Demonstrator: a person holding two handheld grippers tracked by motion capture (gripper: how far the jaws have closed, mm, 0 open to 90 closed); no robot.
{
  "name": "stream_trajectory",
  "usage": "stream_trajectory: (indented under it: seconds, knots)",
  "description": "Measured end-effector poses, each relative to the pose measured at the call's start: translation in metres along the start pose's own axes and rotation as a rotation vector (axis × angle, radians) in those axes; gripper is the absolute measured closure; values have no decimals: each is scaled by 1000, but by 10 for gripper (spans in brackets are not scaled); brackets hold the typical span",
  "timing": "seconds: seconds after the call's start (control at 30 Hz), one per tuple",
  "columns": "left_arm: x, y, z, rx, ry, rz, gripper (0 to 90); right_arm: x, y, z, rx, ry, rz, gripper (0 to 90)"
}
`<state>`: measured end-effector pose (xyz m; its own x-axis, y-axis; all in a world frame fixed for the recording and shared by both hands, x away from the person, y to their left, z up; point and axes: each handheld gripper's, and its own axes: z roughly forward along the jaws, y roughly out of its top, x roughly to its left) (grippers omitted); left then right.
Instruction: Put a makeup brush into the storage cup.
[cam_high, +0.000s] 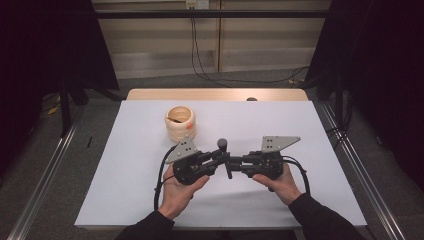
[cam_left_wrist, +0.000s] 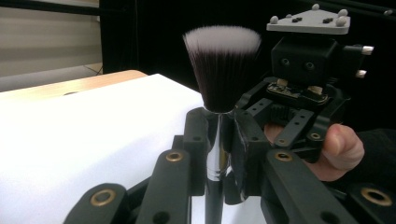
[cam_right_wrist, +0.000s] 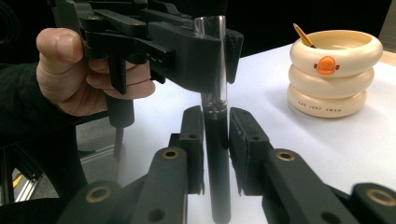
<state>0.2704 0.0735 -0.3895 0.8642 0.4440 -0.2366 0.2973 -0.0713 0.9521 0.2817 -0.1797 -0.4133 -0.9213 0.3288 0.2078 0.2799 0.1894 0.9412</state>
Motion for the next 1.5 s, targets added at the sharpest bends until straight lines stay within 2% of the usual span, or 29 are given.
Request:
stream_trajectory:
  seconds: [0.1,0.2,0.47,0.8,0.87,0.93,0.97,1.1,1.23,1.27,1.3,1.33,1.4,1.5]
  knots:
    - [0,0,-1,4,11,2,779,0,0,0,-3,-5,5,676]
    - [1,1,-2,6,11,10,779,0,0,-1,-5,-13,5,563]
    - [3,2,-4,3,29,30,779,0,1,-2,-11,-59,4,347]
    - [7,4,-8,-7,35,25,779,-2,2,-5,-52,-88,34,130]
    - [8,4,-9,-18,35,3,779,-2,1,-6,-47,-101,21,78]
    - [9,4,-11,-12,44,18,779,-2,1,-6,-45,-87,13,65]
    - [9,4,-11,-16,47,12,779,-1,1,-6,-43,-88,14,65]
    - [12,5,-15,-21,58,20,779,-2,1,-6,-48,-107,22,71]
    - [13,6,-17,-22,69,23,779,-3,0,-7,-41,-157,12,72]
    - [14,7,-18,-23,78,25,779,-3,0,-7,-45,-182,5,72]
    - [15,7,-20,-20,69,33,779,-3,-1,-9,-57,-206,-4,72]
    - [15,8,-21,-20,89,25,779,-3,-2,-9,-65,-213,-4,70]
    - [17,9,-23,-27,83,25,779,-3,-3,-11,-61,-237,-10,53]
    - [19,10,-27,-27,99,25,779,-2,-4,-15,-75,-265,-10,36]
